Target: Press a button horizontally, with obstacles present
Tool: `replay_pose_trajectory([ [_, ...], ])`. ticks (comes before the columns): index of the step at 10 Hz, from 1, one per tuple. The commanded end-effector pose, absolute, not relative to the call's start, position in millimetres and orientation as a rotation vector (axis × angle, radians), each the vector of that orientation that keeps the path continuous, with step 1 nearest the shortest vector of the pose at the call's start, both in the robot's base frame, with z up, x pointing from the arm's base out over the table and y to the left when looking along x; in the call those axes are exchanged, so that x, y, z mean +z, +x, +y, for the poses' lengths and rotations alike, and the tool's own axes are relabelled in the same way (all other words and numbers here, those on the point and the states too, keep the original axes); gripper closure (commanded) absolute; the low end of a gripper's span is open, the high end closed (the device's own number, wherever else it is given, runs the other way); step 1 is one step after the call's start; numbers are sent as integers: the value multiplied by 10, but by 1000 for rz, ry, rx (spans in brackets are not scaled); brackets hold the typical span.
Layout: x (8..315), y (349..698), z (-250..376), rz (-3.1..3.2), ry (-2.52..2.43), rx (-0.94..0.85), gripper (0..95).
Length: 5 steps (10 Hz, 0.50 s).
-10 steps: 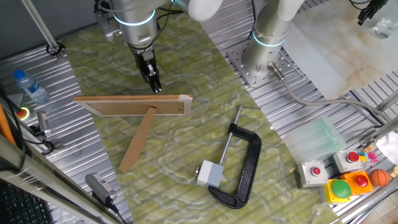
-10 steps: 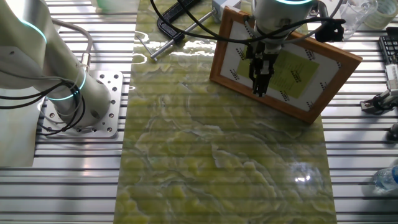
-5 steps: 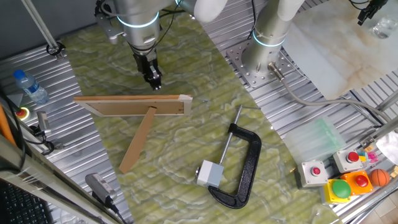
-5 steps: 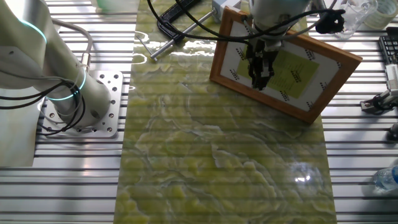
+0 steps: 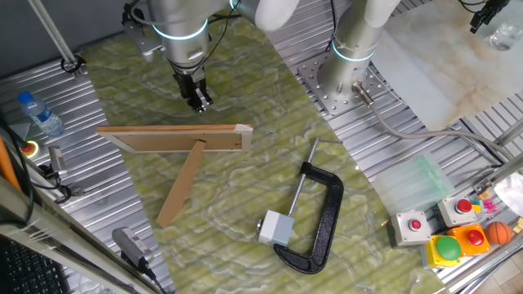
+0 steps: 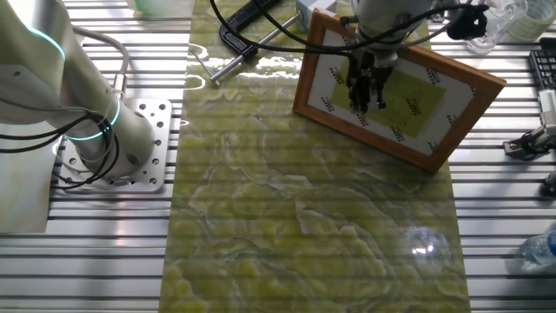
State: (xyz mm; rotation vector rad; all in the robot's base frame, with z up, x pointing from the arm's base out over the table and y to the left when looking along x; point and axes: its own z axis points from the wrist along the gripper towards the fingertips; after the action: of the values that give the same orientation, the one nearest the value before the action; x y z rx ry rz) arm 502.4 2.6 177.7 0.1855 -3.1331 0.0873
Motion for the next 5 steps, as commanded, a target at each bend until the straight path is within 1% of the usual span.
replay_pose_trajectory([
  [1, 1798, 5043, 43, -3132, 200, 101, 950],
  [5, 1866, 5052, 71, -3125, 211, 131, 950],
])
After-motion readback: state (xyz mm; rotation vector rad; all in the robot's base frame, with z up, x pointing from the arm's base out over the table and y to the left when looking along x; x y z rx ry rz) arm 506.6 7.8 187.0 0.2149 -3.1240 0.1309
